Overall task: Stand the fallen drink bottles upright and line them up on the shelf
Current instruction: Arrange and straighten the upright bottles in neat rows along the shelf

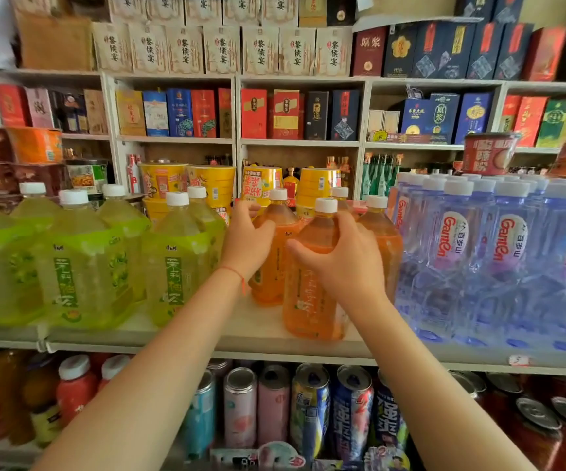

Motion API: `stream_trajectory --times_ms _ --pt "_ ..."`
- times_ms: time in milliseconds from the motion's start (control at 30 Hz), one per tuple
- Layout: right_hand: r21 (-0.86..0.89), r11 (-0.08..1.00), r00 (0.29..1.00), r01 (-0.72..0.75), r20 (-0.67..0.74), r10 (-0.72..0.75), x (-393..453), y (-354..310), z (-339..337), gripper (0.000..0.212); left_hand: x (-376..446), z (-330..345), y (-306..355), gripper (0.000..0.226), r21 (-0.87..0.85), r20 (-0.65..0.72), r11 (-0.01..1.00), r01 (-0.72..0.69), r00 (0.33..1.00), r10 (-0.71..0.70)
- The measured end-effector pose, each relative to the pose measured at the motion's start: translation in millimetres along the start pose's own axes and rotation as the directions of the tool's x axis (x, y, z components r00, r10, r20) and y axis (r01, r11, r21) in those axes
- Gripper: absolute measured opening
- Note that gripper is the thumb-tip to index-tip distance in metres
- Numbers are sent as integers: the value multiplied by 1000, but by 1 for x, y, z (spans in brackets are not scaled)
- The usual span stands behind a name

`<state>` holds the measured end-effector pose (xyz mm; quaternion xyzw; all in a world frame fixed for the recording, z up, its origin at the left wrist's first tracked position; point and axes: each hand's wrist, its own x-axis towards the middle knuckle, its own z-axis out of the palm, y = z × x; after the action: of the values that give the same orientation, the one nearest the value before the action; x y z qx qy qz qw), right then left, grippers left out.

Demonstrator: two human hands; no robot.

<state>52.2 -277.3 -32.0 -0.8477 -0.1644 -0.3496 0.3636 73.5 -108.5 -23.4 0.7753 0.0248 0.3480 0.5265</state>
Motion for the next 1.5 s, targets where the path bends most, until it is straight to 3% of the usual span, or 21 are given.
stream_trajectory --times_ms 100,233,333,533,733,800,867,933,1000,1067,1133,1167,1300,1500 --pt "-229 973 986 17 -156 -54 1 -7 2 60 11 10 5 53 128 27 992 18 999 -22" --pt "-364 931 987 -31 -159 -29 -3 -16 11 76 17 24 4 79 395 70 917 -47 997 21" --pt "-340 940 994 3 -102 -41 2 -10 2 85 19 23 -3 90 504 56 862 -56 998 32" --pt "-244 969 998 -37 36 47 5 10 -23 82 19 15 1 109 581 118 805 -116 991 58" --pt "-250 967 998 -54 28 63 2 7 -20 88 21 -6 15 111 564 316 808 -169 949 -21" --pt "-242 969 998 -52 17 58 2 8 -19 85 25 -18 25 108 574 408 804 -156 906 -116" --pt "-232 971 998 -50 16 55 2 9 -18 85 26 -24 32 90 569 431 813 -123 887 -168" --pt "-222 974 999 -45 20 50 2 9 -18 85 16 -16 34 80 489 374 867 -96 921 -109" --pt "-216 976 999 -41 11 45 2 9 -18 84 -4 0 30 89 455 208 875 -166 975 78" --pt "-212 977 999 -40 4 42 1 8 -18 82 -20 15 22 88 591 157 750 -297 954 254" --pt "-210 977 999 -38 6 40 1 8 -17 81 -26 24 13 72 735 205 593 -330 941 270" --pt "-209 977 999 -33 11 36 2 9 -17 81 -24 25 10 65 763 206 563 -317 945 253" --pt "-109 994 999 11 41 -7 3 16 -19 78 -8 17 -2 61 663 196 684 -304 953 233" --pt "282 959 990 31 124 -68 -1 21 -18 66 -7 7 -4 33 422 156 866 -267 963 221"
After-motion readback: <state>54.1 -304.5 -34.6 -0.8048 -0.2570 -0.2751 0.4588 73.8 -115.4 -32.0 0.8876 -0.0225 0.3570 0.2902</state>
